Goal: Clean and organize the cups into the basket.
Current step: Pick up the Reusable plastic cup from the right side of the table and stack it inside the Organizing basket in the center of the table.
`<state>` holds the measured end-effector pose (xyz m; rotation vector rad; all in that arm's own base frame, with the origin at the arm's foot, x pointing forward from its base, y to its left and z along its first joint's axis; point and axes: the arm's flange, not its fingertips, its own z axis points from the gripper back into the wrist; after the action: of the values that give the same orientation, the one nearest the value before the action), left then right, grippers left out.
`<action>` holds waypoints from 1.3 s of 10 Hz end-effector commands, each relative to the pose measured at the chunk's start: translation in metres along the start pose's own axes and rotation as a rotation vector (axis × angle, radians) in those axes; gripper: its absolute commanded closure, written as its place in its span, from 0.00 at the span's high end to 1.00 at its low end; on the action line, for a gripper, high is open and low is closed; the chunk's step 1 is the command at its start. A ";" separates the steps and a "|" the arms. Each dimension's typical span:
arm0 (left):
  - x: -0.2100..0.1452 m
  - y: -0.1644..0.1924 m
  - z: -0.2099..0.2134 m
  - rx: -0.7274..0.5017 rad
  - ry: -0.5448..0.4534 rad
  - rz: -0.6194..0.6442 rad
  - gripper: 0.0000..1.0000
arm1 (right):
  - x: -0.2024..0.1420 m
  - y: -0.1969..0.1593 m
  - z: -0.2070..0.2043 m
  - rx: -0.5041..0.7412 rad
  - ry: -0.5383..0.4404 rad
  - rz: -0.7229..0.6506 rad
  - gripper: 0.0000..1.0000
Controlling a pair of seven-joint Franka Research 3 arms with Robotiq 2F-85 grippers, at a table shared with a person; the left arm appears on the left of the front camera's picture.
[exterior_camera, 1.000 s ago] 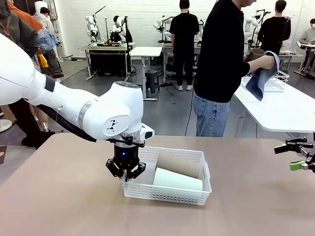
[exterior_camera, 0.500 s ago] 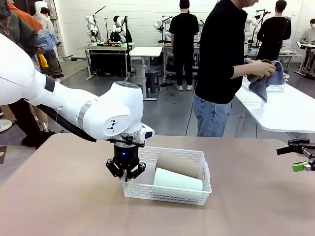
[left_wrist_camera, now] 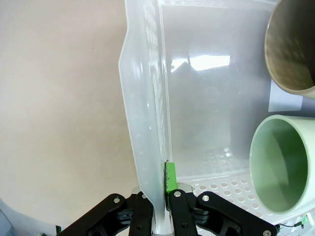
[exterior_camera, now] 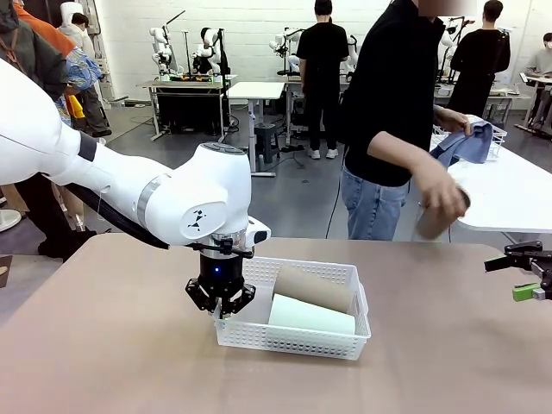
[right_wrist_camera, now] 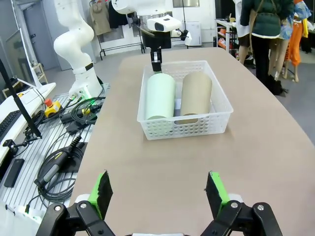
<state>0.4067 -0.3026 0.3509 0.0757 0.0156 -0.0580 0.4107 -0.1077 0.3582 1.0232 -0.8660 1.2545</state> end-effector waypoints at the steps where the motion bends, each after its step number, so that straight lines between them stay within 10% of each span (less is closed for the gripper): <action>1: -0.001 -0.001 -0.001 0.005 -0.001 -0.004 0.00 | 0.000 0.004 -0.002 0.002 -0.010 0.002 1.00; 13: -0.001 -0.001 -0.001 0.005 -0.001 -0.004 0.00 | 0.000 0.004 -0.002 0.002 -0.010 0.002 1.00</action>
<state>0.4067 -0.3026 0.3509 0.0757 0.0156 -0.0580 0.4107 -0.1076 0.3582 1.0236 -0.8660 1.2547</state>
